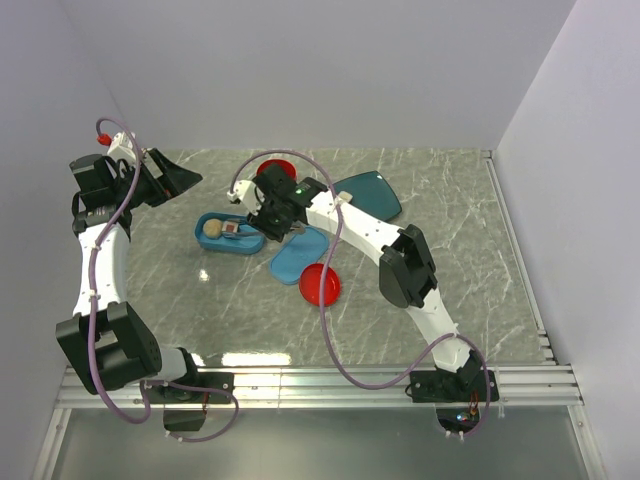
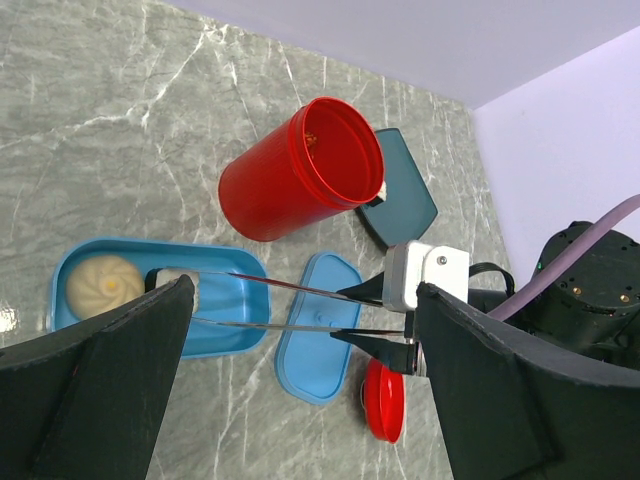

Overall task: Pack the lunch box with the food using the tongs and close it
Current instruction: Place the food into the lunch box

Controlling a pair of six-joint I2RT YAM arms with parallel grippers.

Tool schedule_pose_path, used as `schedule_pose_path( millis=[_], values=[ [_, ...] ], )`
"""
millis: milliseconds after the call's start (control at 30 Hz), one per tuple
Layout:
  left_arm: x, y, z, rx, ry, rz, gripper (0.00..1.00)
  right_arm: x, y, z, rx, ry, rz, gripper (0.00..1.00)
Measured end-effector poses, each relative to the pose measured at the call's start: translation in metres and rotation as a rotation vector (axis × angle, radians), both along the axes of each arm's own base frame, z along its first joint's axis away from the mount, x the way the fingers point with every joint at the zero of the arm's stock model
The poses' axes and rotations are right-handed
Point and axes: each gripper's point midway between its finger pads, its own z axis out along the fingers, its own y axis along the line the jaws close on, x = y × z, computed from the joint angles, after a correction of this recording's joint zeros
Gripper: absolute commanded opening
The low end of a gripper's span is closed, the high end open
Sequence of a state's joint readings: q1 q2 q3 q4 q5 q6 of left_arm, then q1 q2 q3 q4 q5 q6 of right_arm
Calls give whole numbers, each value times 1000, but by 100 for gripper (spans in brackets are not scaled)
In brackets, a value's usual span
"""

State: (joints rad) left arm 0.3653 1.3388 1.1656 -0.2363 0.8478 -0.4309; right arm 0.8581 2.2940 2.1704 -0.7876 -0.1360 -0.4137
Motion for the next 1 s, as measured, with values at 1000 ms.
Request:
schedule_pose_path(
  millis=[1000],
  values=[
    [0, 0, 0, 0, 1, 1, 99, -18, -21, 53, 42, -54, -1, 51]
  ],
)
